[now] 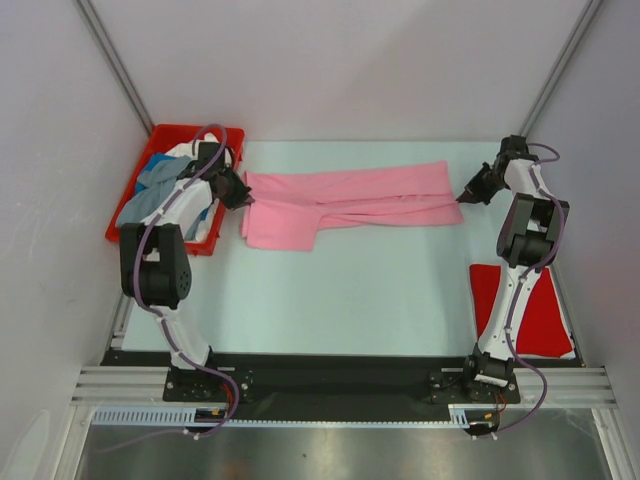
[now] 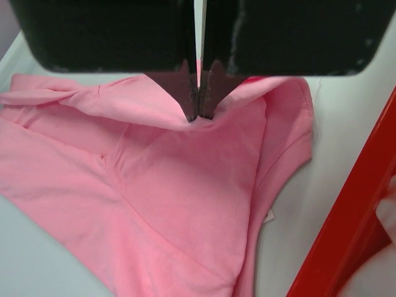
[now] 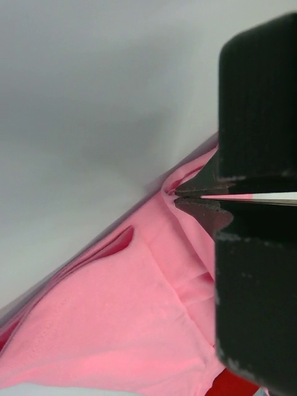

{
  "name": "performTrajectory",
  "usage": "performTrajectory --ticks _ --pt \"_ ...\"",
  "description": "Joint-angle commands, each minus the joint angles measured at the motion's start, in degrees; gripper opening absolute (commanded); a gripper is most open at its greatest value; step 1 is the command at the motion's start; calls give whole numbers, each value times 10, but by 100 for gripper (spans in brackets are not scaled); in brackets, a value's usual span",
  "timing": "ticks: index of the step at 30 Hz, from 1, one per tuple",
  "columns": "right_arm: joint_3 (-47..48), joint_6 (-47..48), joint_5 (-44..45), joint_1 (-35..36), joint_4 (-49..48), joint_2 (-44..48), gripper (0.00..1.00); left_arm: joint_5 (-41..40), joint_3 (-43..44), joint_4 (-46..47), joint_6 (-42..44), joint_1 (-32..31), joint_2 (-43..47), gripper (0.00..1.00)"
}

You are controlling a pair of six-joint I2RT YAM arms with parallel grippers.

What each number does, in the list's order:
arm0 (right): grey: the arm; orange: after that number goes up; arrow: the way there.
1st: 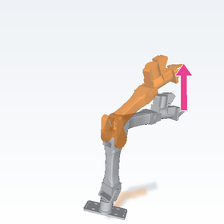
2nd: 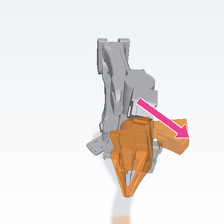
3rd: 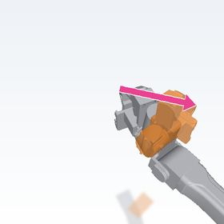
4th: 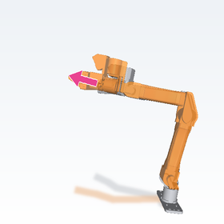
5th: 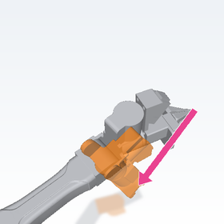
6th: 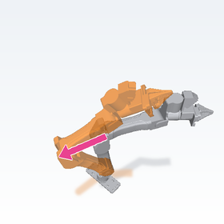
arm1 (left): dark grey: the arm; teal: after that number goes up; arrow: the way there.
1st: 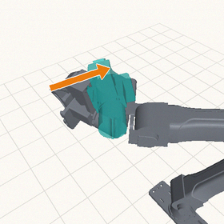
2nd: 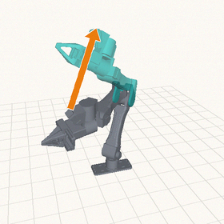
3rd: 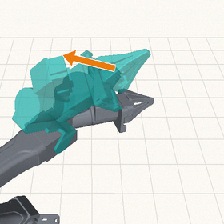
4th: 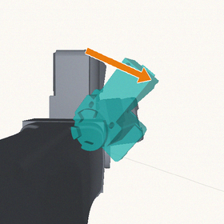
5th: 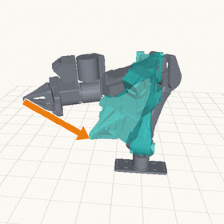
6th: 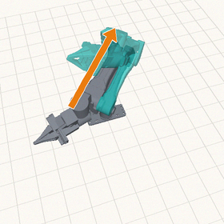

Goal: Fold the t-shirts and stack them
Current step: Fold the tshirt

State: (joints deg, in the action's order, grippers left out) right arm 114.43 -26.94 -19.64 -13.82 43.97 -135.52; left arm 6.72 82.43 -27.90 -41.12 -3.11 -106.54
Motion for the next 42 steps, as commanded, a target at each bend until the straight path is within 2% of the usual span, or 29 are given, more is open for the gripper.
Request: performTrajectory --ticks 1,24,30,37,39,42 --pt "46 -10 -13 -6 5 -16 0 -14 40 -5 -13 8 -16 0" --pt "156 -51 -45 -3 7 -85 0 -8 112 -19 -15 9 -96 0" --pt "193 -48 -41 -8 21 -103 8 -21 133 -17 -2 9 -105 0" --pt "201 -44 -48 -9 17 -111 8 -18 167 -29 5 9 -129 0" --pt "200 -45 -49 -8 17 -111 14 -9 171 -26 8 9 -135 0" --pt "201 -45 -49 -8 18 -110 18 6 174 -29 11 9 -147 1"
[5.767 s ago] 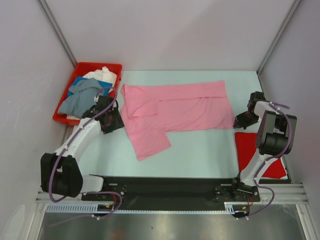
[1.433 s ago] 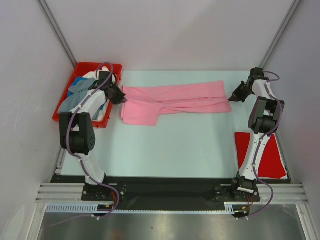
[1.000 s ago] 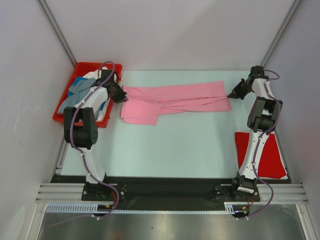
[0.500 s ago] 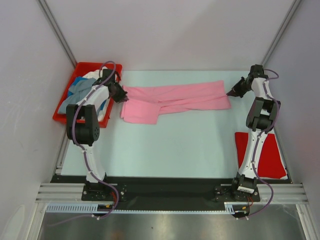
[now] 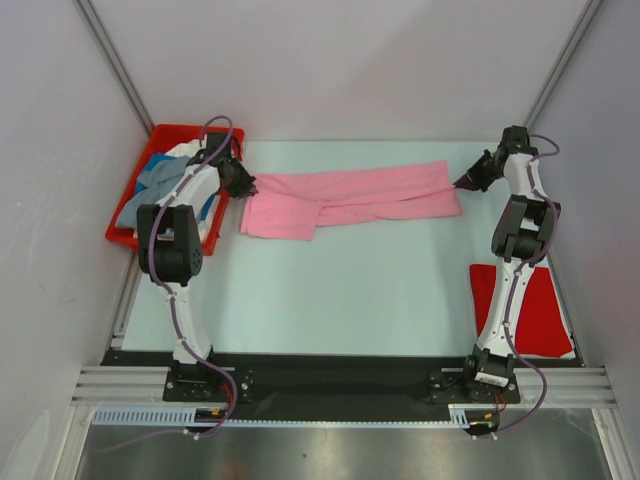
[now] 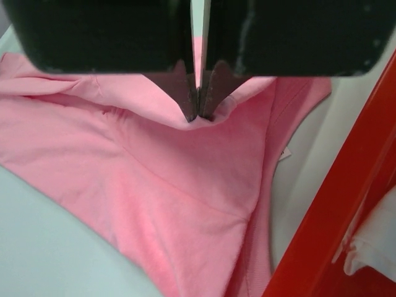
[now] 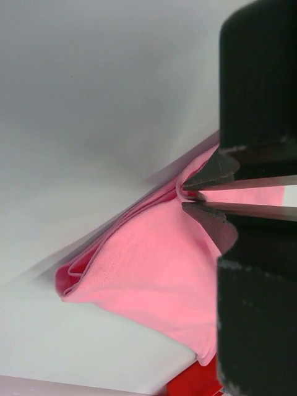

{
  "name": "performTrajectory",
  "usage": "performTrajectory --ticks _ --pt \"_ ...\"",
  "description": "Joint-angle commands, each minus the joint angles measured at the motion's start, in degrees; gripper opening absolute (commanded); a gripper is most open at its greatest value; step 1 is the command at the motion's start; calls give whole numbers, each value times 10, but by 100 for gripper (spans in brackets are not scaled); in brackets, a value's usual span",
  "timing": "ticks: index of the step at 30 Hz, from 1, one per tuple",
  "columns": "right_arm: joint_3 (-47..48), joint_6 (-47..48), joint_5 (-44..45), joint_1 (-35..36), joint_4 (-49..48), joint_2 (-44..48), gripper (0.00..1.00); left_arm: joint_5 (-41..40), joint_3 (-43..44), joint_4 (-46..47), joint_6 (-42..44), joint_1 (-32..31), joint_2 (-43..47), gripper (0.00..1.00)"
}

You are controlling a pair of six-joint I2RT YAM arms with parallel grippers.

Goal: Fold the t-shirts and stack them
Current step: Fold the tshirt

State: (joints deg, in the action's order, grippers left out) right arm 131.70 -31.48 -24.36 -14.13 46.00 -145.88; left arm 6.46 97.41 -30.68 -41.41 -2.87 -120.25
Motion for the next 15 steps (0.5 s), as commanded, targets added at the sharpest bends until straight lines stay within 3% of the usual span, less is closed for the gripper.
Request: performTrajectory --ticks 1,3,4,9,15 --pt "29 0 -2 -5 0 -5 19 7 25 -5 15 7 -12 10" --pt "34 0 -2 -6 6 -3 28 -13 31 -33 16 7 -12 24" --pt "36 1 -2 -9 12 -1 32 -22 32 -41 20 7 -7 40" --pt "9 35 32 -21 54 47 43 -78 28 -63 68 -3 55 66" --pt "-154 78 46 -33 35 167 51 -69 -41 -69 91 -25 134 67"
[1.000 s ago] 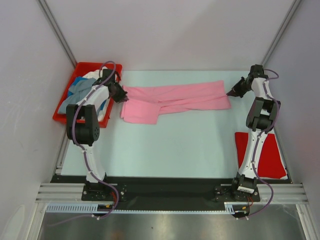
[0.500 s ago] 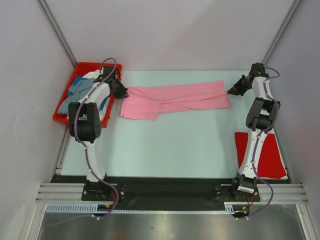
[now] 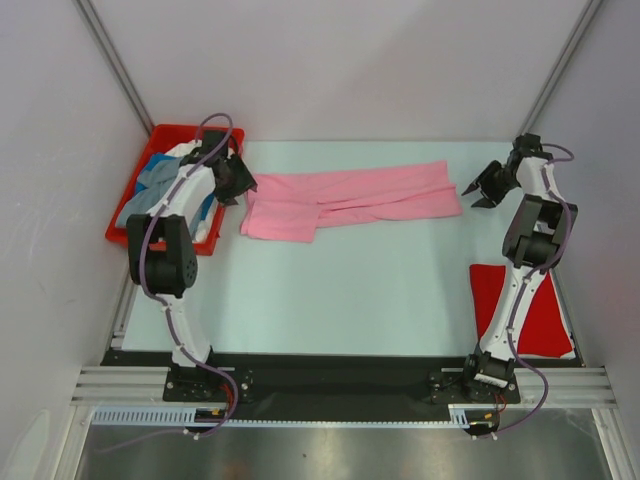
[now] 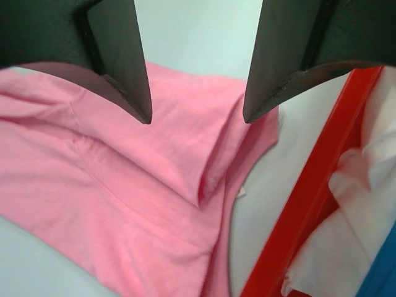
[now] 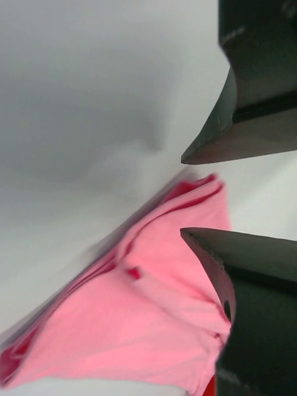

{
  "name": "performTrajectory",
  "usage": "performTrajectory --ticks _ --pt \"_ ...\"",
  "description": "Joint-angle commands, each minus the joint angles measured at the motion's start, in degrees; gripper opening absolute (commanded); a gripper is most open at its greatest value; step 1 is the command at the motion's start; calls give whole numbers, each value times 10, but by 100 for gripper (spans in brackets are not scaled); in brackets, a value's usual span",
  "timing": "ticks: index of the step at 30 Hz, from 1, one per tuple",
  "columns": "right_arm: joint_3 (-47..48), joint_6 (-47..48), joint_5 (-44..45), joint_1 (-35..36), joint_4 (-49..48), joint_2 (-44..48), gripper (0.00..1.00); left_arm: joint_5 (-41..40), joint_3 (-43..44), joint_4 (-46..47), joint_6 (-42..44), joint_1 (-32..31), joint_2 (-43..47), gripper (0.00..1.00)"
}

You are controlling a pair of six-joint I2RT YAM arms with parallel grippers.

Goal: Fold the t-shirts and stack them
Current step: Fold the tshirt

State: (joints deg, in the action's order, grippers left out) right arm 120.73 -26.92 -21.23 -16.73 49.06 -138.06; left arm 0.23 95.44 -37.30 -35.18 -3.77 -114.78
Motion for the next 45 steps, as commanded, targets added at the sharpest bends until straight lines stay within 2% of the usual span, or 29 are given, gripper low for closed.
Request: performTrajectory --ticks 1,6,10,15,21,25,32,42,45 --pt "-64 33 10 -7 -4 99 53 -7 -49 -4 27 -19 96 66" --pt "-159 11 -26 -6 -48 133 59 33 -134 28 20 -15 119 63" --pt "-180 -9 -46 -2 -77 128 66 50 -141 35 20 -13 95 66" --pt "-190 -10 -52 4 -84 118 65 57 -151 39 14 -11 86 65" --pt "-188 -9 -37 10 -81 110 61 44 -169 40 9 -2 77 61" --pt "-189 -6 -34 9 -78 99 52 38 -172 28 5 2 71 63" --pt "-189 -5 -32 13 -80 90 50 29 -175 31 -4 3 70 65" --pt "-184 -4 -35 21 -86 78 47 30 -171 57 -4 18 56 59" --pt "-182 -6 -33 26 -87 74 42 34 -170 65 -1 19 47 58"
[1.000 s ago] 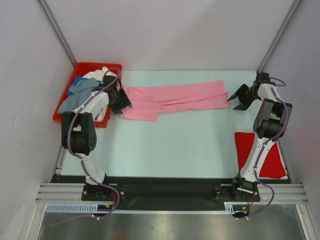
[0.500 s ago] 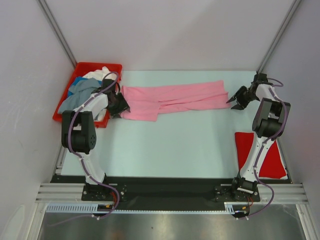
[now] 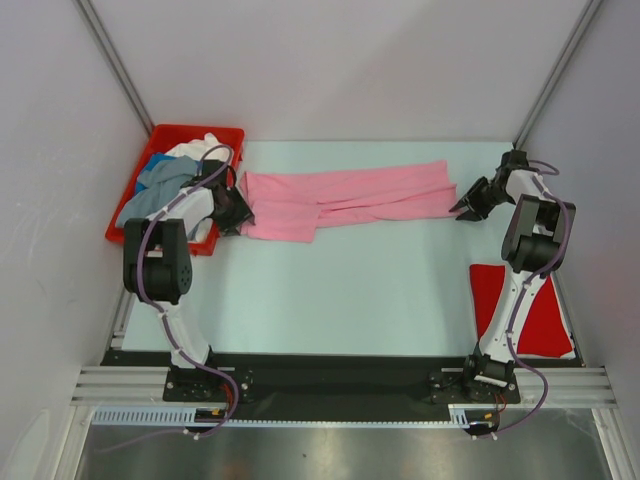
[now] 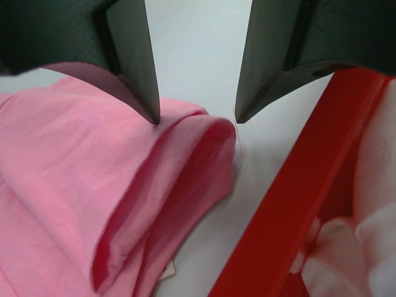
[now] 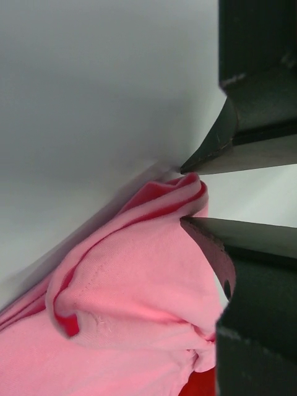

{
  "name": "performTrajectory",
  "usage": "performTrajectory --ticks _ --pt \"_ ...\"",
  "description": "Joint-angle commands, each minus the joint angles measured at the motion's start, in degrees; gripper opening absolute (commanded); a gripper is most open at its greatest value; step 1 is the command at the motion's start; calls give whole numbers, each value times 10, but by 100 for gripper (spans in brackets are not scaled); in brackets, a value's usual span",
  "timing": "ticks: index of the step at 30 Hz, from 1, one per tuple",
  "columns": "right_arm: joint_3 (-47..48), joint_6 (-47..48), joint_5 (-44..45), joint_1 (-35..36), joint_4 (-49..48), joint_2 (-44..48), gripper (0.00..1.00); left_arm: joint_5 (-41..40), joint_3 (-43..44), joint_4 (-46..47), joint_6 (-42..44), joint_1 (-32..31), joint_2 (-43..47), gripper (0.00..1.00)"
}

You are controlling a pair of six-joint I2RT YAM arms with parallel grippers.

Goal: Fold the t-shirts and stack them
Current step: Fold the tshirt

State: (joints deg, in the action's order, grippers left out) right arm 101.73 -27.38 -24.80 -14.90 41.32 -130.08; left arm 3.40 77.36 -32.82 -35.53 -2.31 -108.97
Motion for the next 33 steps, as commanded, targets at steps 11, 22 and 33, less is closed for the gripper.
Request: performTrajectory --ticks 11,22,33 --pt "21 5 21 6 2 -12 41 -8 7 23 4 5 -33 58" --pt "37 23 39 4 30 -21 1 -23 19 32 15 5 -56 0" --pt "-137 55 85 0 18 87 0 -17 -81 52 7 2 -1 0"
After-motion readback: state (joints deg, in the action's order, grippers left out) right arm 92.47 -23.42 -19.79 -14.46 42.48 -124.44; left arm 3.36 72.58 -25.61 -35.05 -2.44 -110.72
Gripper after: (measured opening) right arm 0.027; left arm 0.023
